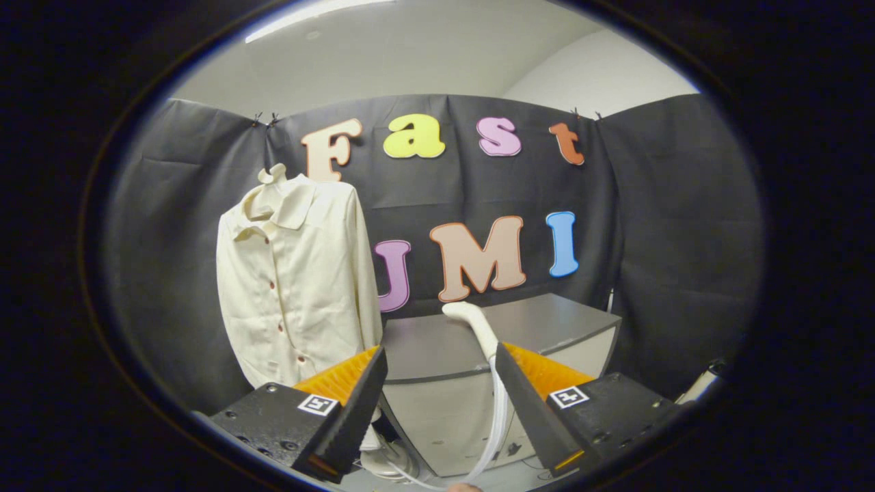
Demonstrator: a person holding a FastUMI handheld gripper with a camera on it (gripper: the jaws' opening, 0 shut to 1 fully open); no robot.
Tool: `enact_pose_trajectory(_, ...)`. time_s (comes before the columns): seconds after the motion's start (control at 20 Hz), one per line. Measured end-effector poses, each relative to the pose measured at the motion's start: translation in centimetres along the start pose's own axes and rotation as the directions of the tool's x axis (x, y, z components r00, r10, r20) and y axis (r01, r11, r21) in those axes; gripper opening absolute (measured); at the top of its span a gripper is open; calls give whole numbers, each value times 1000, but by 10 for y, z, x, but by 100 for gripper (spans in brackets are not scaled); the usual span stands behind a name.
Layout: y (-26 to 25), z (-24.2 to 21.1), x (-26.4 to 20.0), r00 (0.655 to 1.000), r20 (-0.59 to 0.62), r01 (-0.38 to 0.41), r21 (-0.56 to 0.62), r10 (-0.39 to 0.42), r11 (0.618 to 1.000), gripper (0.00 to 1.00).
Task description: Iron the clothes twice with a garment steamer, once on the left side and once on the right side.
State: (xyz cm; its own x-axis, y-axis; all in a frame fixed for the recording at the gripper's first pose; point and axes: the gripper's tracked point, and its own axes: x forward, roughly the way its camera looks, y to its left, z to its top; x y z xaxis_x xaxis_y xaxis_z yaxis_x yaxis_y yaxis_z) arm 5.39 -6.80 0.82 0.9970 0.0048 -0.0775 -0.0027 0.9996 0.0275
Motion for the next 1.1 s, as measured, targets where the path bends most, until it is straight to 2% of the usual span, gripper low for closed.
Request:
enact_pose_trajectory(0.55,-26,4,106,990,-127,-57,26,60,998,97)
enact_pose_trajectory(0.85,-43,17,188,978,-200,-62,1,61,998,97)
enact_pose_trajectory(1.0,-49,18,235,958,-278,-70,35,77,997,97)
enact_pose_trajectory(1.1,-61,17,266,940,-336,-45,47,59,998,97)
